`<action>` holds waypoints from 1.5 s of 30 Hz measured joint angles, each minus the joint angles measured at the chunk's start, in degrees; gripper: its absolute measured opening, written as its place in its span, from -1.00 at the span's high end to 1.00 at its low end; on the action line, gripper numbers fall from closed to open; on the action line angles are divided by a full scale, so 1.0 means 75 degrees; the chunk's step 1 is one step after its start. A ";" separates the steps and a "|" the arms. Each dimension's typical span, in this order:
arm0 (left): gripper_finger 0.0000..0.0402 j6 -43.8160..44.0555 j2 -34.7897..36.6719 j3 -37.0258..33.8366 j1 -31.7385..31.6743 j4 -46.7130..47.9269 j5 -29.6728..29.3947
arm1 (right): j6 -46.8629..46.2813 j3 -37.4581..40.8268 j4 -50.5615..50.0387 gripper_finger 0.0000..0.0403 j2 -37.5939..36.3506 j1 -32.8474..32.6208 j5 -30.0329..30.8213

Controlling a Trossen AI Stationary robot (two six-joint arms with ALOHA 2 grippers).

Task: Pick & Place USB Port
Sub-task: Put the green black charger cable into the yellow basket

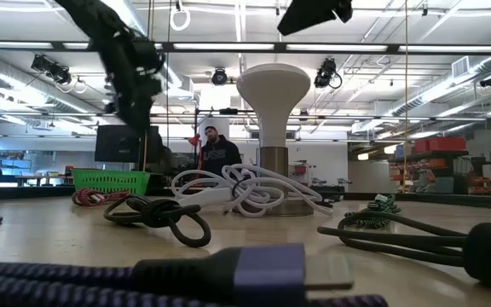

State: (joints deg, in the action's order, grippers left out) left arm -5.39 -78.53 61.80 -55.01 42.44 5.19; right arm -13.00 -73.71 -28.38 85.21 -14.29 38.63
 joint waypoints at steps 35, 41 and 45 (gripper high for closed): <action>0.16 0.1870 0.3140 -0.3580 0.6311 -0.6119 0.2031 | 0.0781 -0.0003 0.2000 0.72 0.2074 0.4788 -0.5058; 0.16 0.1986 0.3140 -0.3799 0.7321 -0.6485 0.1275 | 0.0628 0.0003 0.1930 0.70 0.2588 0.5357 -0.5006; 0.16 0.1983 0.3140 -0.3799 0.7964 -0.6505 0.0658 | 0.0378 -0.0003 0.1862 0.61 0.2890 0.5665 -0.5480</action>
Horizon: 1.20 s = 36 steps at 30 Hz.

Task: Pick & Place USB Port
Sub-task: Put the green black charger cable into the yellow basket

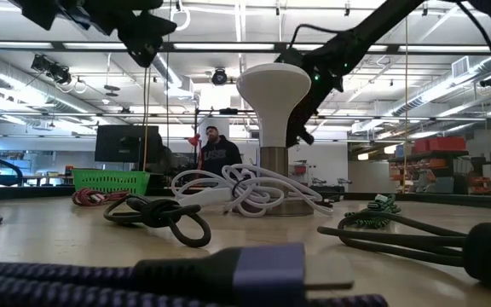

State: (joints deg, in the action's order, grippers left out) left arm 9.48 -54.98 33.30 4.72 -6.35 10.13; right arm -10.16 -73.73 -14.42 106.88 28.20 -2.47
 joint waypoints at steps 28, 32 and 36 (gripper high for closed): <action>0.16 -0.0150 -0.0017 0.0000 0.1677 0.0032 -0.1649 | -0.0213 0.0000 -0.0052 0.14 0.1219 -0.0219 0.0544; 0.16 -0.0156 -0.0017 0.0000 0.1680 0.0032 -0.1680 | 0.0074 0.0000 -0.0055 0.13 0.1219 -0.0277 0.0958; 0.16 -0.0156 -0.0017 0.0000 0.1677 0.0035 -0.1693 | 0.0019 0.0000 -0.0386 0.11 0.1213 -0.0294 0.1011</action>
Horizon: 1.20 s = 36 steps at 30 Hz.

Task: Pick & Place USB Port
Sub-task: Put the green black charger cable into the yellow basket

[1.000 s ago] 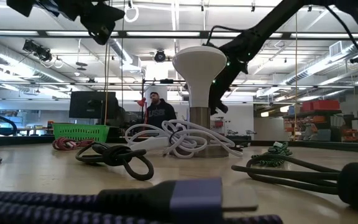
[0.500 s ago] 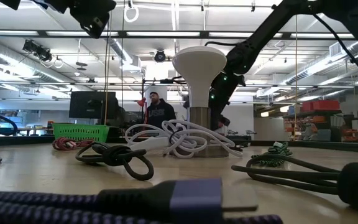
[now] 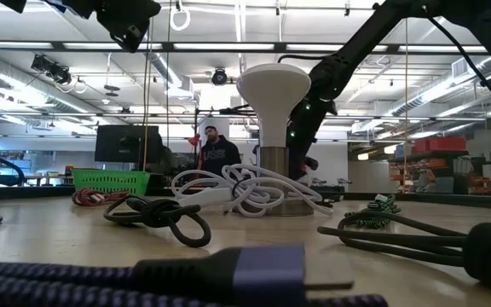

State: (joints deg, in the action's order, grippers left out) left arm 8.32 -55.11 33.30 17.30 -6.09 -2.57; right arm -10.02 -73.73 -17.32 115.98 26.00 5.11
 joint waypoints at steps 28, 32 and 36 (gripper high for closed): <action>0.16 0.0061 0.0000 0.0003 0.0003 0.0047 -0.0055 | -0.0323 -0.1252 -0.2388 0.93 -0.0232 -0.0570 0.0223; 0.16 0.0064 -0.0003 0.0003 0.0003 0.0050 -0.0061 | -0.0220 -0.1809 -0.3109 0.93 -0.0578 -0.0808 0.0742; 0.16 0.0067 -0.0003 0.0003 0.0003 0.0058 -0.0195 | -0.0205 -0.2215 -0.3406 0.93 -0.1117 -0.1049 0.0783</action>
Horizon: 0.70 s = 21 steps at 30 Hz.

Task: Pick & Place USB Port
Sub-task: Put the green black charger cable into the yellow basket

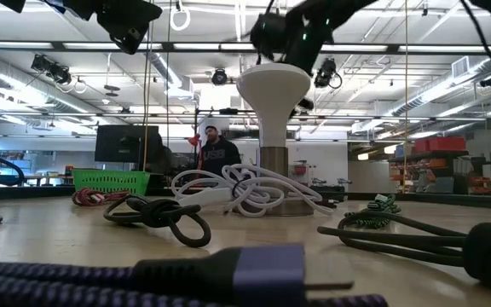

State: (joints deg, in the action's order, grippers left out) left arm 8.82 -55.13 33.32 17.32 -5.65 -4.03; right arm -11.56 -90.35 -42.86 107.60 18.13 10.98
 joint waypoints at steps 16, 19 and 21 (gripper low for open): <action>0.16 0.0154 0.0000 0.0000 0.0000 -0.0013 -0.0117 | -0.1127 -0.0614 -0.1985 0.94 -0.2798 -0.2170 0.0495; 0.16 0.0186 0.0000 0.0000 0.0000 -0.0017 -0.0126 | -0.1428 -0.0614 -0.1978 0.94 -0.3010 -0.2914 0.0490; 0.16 0.0321 0.0000 0.0000 0.0003 -0.0017 -0.0172 | -0.1636 -0.0614 -0.1957 0.94 -0.3107 -0.3459 0.0585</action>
State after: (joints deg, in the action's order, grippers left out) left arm 11.23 -55.13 33.32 17.34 -5.78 -5.32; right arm -23.83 -94.96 -57.54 84.30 -7.82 15.37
